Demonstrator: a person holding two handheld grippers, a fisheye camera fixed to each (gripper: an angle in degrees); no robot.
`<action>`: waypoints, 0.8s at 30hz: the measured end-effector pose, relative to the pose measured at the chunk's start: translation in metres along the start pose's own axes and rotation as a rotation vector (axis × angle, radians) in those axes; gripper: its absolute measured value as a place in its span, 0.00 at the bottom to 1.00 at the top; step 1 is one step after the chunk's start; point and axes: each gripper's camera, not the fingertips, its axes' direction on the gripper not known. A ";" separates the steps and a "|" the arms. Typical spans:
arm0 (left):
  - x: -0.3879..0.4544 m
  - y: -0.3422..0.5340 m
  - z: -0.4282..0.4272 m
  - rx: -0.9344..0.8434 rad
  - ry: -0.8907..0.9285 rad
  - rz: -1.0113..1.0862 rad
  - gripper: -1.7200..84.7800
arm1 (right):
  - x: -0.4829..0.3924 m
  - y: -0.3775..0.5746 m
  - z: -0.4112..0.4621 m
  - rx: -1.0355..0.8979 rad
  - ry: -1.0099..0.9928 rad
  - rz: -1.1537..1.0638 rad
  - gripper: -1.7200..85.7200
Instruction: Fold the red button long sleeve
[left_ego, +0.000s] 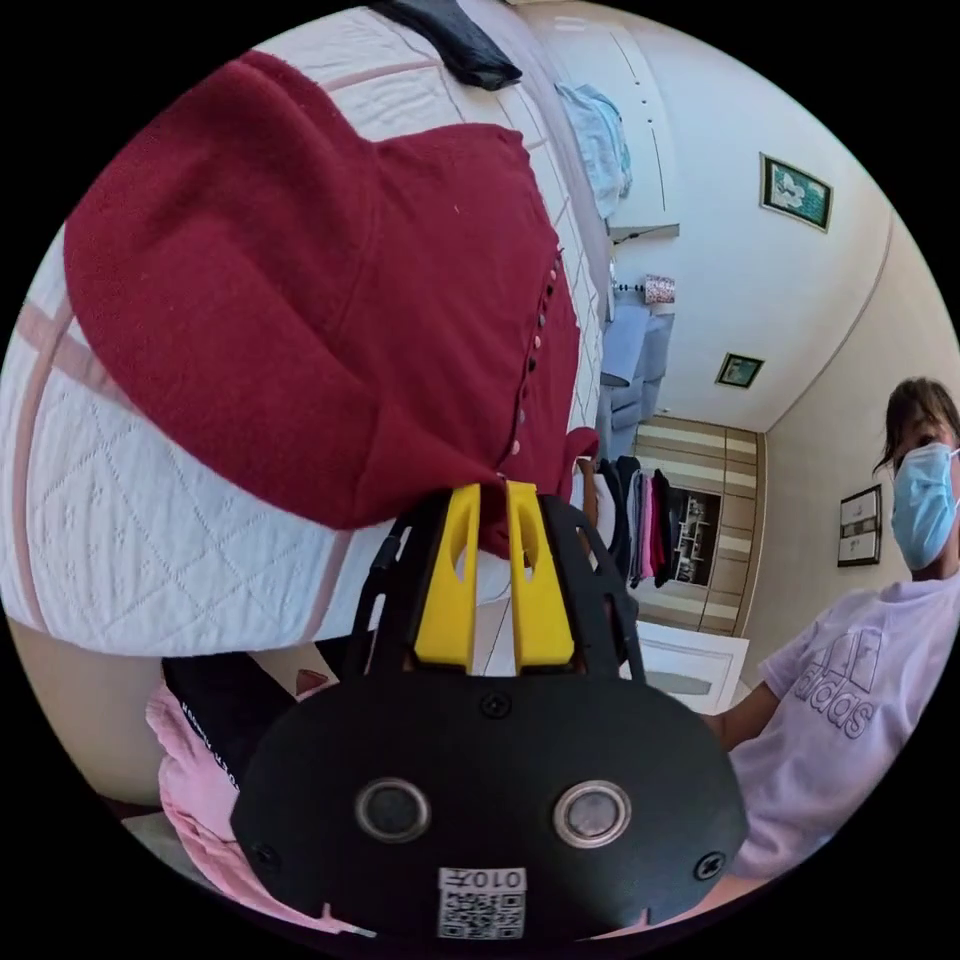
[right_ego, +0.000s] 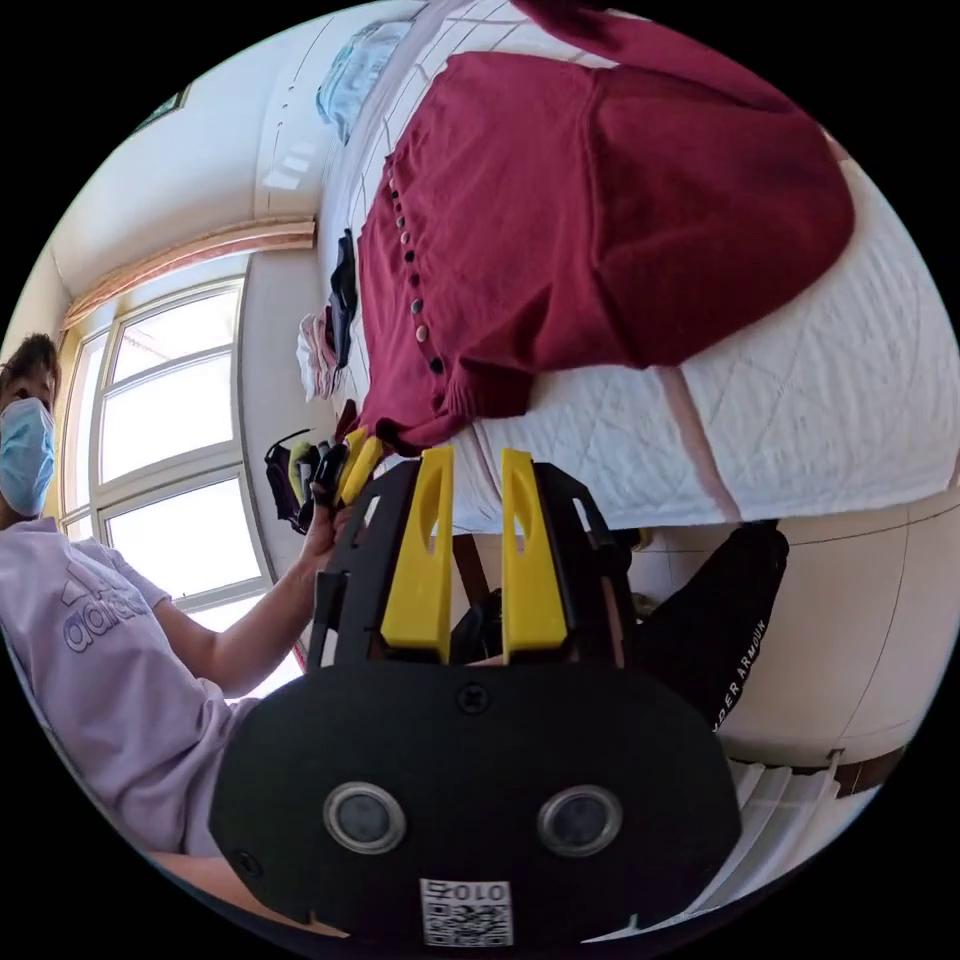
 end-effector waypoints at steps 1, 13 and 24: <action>0.004 -0.004 0.000 -0.003 -0.002 0.015 0.08 | 0.001 -0.009 0.004 0.028 -0.018 -0.008 0.12; 0.034 0.002 -0.019 -0.184 -0.140 0.050 0.02 | -0.020 -0.027 0.022 -0.105 -0.009 0.100 0.06; 0.029 0.030 -0.053 -0.227 -0.390 -0.129 0.02 | -0.071 -0.029 0.040 -0.147 0.324 -0.062 0.06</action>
